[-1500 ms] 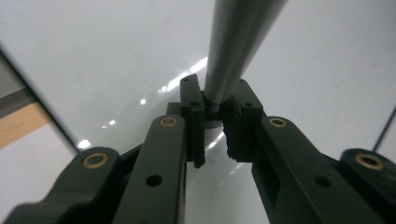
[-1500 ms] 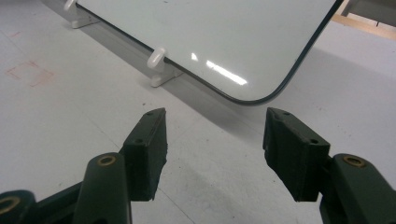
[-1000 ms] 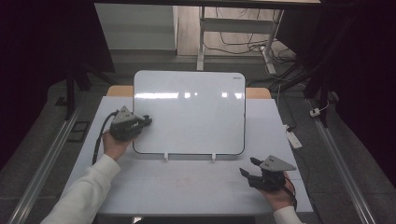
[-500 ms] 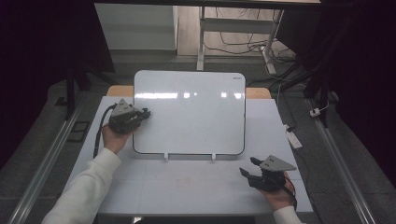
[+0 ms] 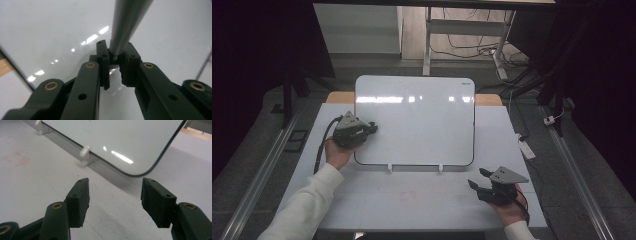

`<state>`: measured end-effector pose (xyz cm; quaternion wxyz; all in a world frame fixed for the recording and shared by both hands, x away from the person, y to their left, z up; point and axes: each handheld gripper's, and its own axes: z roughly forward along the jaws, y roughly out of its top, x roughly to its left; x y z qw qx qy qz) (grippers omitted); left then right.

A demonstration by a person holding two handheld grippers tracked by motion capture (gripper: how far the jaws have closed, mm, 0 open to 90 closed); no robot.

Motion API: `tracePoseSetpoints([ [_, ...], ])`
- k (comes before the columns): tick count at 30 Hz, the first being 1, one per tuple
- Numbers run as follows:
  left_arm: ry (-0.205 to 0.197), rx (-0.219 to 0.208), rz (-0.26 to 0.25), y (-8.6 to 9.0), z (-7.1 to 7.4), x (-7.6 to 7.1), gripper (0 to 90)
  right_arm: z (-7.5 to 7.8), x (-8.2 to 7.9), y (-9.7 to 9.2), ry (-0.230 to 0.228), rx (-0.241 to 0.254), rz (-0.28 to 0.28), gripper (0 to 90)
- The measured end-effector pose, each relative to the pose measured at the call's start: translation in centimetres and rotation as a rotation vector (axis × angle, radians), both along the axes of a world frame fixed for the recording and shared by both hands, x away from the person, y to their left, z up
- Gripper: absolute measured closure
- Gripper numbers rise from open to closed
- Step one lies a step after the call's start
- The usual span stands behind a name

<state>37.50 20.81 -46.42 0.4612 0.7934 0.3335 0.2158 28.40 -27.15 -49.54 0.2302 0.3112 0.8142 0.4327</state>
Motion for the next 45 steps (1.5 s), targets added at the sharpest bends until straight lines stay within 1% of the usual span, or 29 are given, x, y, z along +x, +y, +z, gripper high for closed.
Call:
tracePoseSetpoints([
  [2, 0.023, -0.023, -0.046, -0.7, 0.3, -0.6, 77.7, 0.4, -0.2, 0.3, -0.023, 0.01, 0.01, 40.3],
  [5, 0.064, -0.053, -0.12, -1.8, 0.6, -1.8, 77.7, 1.1, -0.4, 1.1, -0.042, 0.039, 0.039, 40.2],
  [7, 0.099, -0.076, -0.165, -2.4, 0.7, -2.7, 77.7, 1.4, -0.5, 1.7, -0.045, 0.058, 0.059, 40.2],
  [8, 0.116, -0.078, -0.183, -2.7, 0.8, -3.1, 77.7, 1.5, -0.5, 1.9, -0.045, 0.062, 0.069, 40.2],
  [11, 0.156, -0.092, -0.228, -3.3, 0.9, -4.4, 77.7, 1.7, -0.6, 2.5, -0.046, 0.068, 0.086, 40.2],
  [13, 0.191, -0.109, -0.26, -3.6, 0.8, -5.0, 77.7, 1.8, -0.7, 2.7, -0.047, 0.067, 0.092, 40.2],
  [16, 0.233, -0.11, -0.308, -4.4, 0.6, -5.8, 77.7, 2.2, -0.8, 3.0, -0.062, 0.079, 0.103, 40.3],
  [20, 0.27, -0.094, -0.371, -5.9, 0.3, -6.6, 77.6, 2.8, -1.0, 3.7, -0.076, 0.112, 0.123, 40.8],
  [22, 0.285, -0.087, -0.397, -6.6, 0.0, -6.8, 77.6, 3.1, -1.2, 4.1, -0.084, 0.118, 0.132, 41.0],
  [25, 0.311, -0.072, -0.419, -7.5, -0.4, -7.0, 77.6, 3.4, -1.5, 4.7, -0.093, 0.122, 0.147, 41.3],
  [26, 0.317, -0.07, -0.424, -7.8, -0.5, -7.0, 77.7, 3.5, -1.6, 5.0, -0.097, 0.118, 0.15, 41.4],
  [28, 0.329, -0.06, -0.432, -8.3, -0.7, -7.1, 77.6, 3.7, -1.8, 5.5, -0.1, 0.126, 0.162, 41.9],
  [32, 0.347, -0.055, -0.452, -9.2, -0.8, -7.3, 77.6, 4.1, -2.0, 6.5, -0.104, 0.119, 0.182, 43.9],
  [35, 0.36, -0.049, -0.465, -9.6, -0.9, -7.4, 77.6, 4.4, -2.1, 7.5, -0.104, 0.124, 0.195, 44.6],
  [38, 0.373, -0.044, -0.474, -10.0, -1.0, -7.4, 77.6, 4.7, -2.1, 8.6, -0.096, 0.13, 0.212, 45.4],
  [42, 0.393, -0.045, -0.472, -10.5, -1.2, -7.3, 77.6, 4.8, -2.1, 10.3, -0.083, 0.13, 0.24, 47.0],
  [45, 0.407, -0.038, -0.469, -11.0, -1.4, -7.2, 77.6, 4.8, -2.0, 11.5, -0.077, 0.12, 0.242, 48.7],
])
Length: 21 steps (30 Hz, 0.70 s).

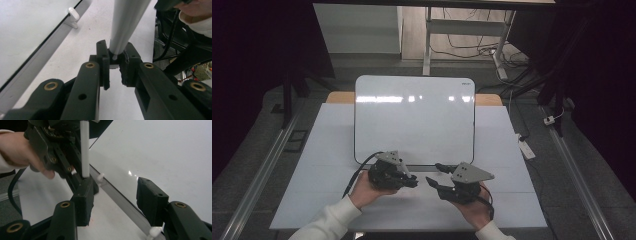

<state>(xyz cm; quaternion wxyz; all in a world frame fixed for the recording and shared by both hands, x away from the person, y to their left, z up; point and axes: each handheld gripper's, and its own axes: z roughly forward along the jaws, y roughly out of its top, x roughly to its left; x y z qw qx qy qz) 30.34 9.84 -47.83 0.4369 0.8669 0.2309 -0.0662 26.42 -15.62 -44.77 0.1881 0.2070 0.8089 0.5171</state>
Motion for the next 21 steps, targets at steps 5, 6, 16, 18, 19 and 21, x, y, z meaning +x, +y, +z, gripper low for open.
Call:
tracePoseSetpoints([
  [5, 0.023, 0.006, 0.009, -0.8, -0.2, 0.2, 77.6, 0.2, -0.2, 2.2, -0.028, -0.019, -0.01, 55.7],
  [6, 0.024, 0.009, 0.011, -0.9, -0.2, 0.2, 77.6, 0.2, -0.2, 2.5, -0.033, -0.027, -0.014, 56.4],
  [16, 0.043, 0.026, 0.043, -2.2, -0.6, 0.5, 77.6, -0.2, -0.8, 4.5, -0.064, -0.085, -0.086, 63.2],
  [18, 0.044, 0.03, 0.049, -2.6, -0.7, 0.5, 77.6, -0.3, -0.8, 4.6, -0.067, -0.086, -0.102, 64.7],
  [19, 0.046, 0.03, 0.05, -2.7, -0.7, 0.5, 77.6, -0.4, -0.8, 4.7, -0.073, -0.088, -0.116, 66.0],
  [21, 0.047, 0.029, 0.056, -3.0, -0.7, 0.5, 77.6, -0.4, -0.8, 4.8, -0.075, -0.089, -0.137, 67.7],
])
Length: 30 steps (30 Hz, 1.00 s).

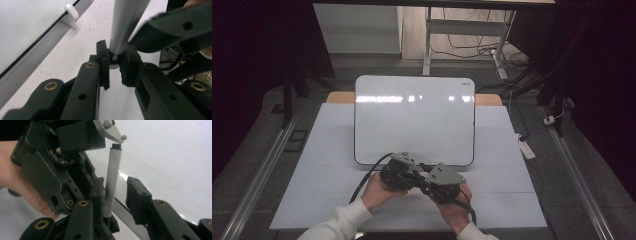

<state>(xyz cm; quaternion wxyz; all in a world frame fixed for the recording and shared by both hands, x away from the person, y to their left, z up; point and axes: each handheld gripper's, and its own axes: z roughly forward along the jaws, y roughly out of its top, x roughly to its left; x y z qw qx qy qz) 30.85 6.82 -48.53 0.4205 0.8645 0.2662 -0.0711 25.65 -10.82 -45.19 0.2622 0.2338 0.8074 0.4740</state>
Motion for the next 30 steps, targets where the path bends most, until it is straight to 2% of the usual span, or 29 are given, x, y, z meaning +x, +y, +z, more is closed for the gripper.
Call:
tracePoseSetpoints([
  [5, 0.001, -0.003, 0.017, -0.7, 0.0, 0.0, 77.6, -0.2, -0.1, 0.2, -0.015, -0.01, -0.035, 76.7],
  [9, -0.002, -0.006, 0.037, -1.0, 0.0, 0.1, 77.5, -0.2, -0.1, 0.3, -0.013, -0.017, -0.055, 79.6],
  [13, -0.031, -0.012, 0.066, -1.3, 0.1, -0.2, 76.2, -0.1, -0.1, 0.2, -0.013, -0.011, -0.051, 80.9],
  [14, -0.041, -0.017, 0.077, -1.2, 0.2, -0.3, 73.7, -0.1, -0.2, 0.2, -0.019, -0.008, -0.051, 81.0],
  [17, -0.074, -0.03, 0.095, -0.9, 0.5, -0.5, 55.2, 0.2, -0.1, -0.2, -0.016, 0.017, -0.05, 81.1],
  [22, -0.136, -0.033, 0.136, 0.7, 1.0, -1.4, 38.5, 0.8, 0.4, -1.3, -0.004, 0.062, -0.069, 81.1],
  [26, -0.171, -0.019, 0.16, 2.7, 1.2, -2.4, 33.8, 1.3, 1.1, -2.8, 0.004, 0.081, -0.106, 81.1],
  [30, -0.197, 0.004, 0.208, 5.7, 1.0, -3.7, 32.2, 1.5, 2.3, -4.6, 0.023, 0.098, -0.164, 81.0],
])
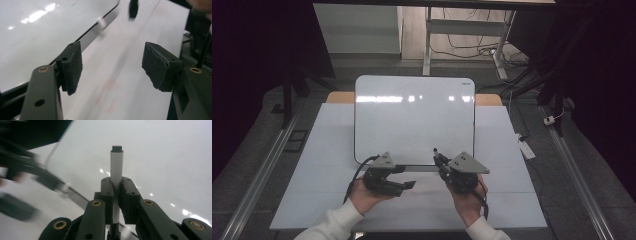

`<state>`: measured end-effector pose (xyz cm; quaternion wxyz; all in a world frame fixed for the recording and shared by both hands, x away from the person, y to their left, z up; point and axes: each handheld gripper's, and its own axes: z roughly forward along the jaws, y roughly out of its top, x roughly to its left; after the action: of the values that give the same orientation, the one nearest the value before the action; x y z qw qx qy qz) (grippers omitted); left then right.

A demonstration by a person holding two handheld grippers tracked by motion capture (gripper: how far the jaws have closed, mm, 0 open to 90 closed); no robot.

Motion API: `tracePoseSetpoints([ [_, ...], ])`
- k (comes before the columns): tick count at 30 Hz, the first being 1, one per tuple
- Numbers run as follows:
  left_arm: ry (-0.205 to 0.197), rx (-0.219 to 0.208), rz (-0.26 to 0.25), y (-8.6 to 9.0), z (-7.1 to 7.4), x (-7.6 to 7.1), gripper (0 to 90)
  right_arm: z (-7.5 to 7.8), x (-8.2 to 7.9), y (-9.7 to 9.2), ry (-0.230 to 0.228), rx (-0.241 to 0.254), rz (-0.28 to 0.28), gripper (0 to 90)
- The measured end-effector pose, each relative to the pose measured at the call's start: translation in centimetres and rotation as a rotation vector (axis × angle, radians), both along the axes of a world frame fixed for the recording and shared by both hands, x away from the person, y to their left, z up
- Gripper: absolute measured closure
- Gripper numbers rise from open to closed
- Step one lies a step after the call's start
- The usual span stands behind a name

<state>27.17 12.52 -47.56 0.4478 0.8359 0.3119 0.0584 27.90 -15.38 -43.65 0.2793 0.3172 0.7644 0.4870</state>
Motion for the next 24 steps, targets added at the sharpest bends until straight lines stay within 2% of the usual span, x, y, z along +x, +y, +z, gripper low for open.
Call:
tracePoseSetpoints([
  [5, 0.005, 0.001, 0.091, 4.4, -0.9, -1.5, 31.4, -0.1, 1.9, -2.5, 0.051, 0.047, -0.074, 81.0],
  [14, 0.053, 0.011, 0.257, 11.0, -3.2, -3.4, 31.8, -0.3, 5.3, -4.2, 0.088, 0.044, -0.186, 80.9],
  [18, 0.079, 0.009, 0.302, 12.8, -4.1, -3.7, 32.8, -0.8, 6.9, -4.0, 0.115, 0.037, -0.227, 80.9],
  [24, 0.069, 0.013, 0.319, 13.4, -4.3, -3.9, 32.3, -1.5, 8.8, -3.7, 0.133, 0.019, -0.291, 80.8],
])
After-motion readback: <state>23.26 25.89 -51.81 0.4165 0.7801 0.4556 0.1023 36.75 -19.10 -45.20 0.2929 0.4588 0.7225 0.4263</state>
